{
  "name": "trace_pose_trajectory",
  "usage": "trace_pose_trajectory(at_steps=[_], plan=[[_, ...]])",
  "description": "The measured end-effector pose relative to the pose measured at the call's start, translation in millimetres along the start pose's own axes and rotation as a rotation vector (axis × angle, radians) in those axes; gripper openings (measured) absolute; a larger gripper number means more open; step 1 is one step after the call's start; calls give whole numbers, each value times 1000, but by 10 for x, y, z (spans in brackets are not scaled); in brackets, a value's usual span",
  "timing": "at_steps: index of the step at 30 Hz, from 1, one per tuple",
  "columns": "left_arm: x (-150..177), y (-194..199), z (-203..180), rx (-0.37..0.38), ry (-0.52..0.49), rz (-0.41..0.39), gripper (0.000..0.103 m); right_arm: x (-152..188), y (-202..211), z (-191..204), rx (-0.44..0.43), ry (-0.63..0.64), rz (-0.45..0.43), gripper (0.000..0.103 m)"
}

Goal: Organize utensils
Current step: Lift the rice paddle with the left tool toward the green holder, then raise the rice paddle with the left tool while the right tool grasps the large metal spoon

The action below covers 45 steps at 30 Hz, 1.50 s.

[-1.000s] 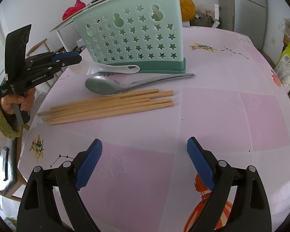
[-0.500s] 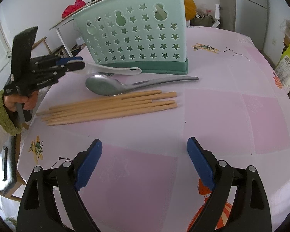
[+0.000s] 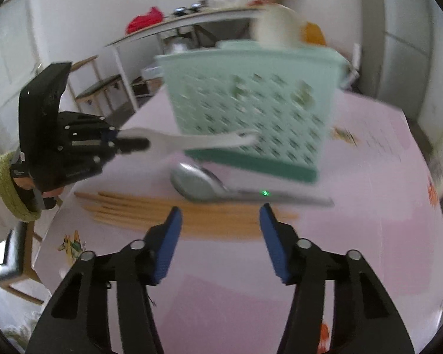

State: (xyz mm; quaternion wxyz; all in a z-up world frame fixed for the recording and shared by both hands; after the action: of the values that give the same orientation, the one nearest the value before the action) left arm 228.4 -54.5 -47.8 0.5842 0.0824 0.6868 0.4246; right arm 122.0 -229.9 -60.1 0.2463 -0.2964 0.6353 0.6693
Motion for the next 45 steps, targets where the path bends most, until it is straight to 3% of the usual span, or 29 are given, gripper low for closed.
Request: trace_pose_trajectory(at_steps=[6,14,20,23,29,37,41,45], plan=[[23,144,28,13,103,-25,4,-153,-306,395,47,158,9,31],[71,198,38,9,169,-33,4,-198,-642,628,108,248,63,25],[97,218,42,7,198,-36,4,-212,-779,747,187,296,69,14],[100,252,50,2,212,-41,4,-234,-719,756,218,304,32,8],[67,439,32,-33,247,-68,4,-252,-480,638,215,278,-19,5],[-133,988,-111,-132,242,-114,2,-264,79,273,202,165,-114,3],[-362,1196,-161,-201,193,-87,2,-238,292,93,184,102,-157,3],[-633,1223,-232,-273,92,3,2,-237,428,-27,176,69,-192,3]])
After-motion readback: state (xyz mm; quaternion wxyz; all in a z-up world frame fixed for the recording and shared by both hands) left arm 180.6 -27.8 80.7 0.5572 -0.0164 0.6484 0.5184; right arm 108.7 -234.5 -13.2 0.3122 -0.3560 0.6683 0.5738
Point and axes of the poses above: each gripper's, at about its wrist camera, not at the fingertips, and y roughly against the way its jaws point, z to its left, x to its underside, the point moved 2 cm from there along -y, roughly the way its jaws point, and after that the axes turned 6 degrees about x, right-handed, at the moved point
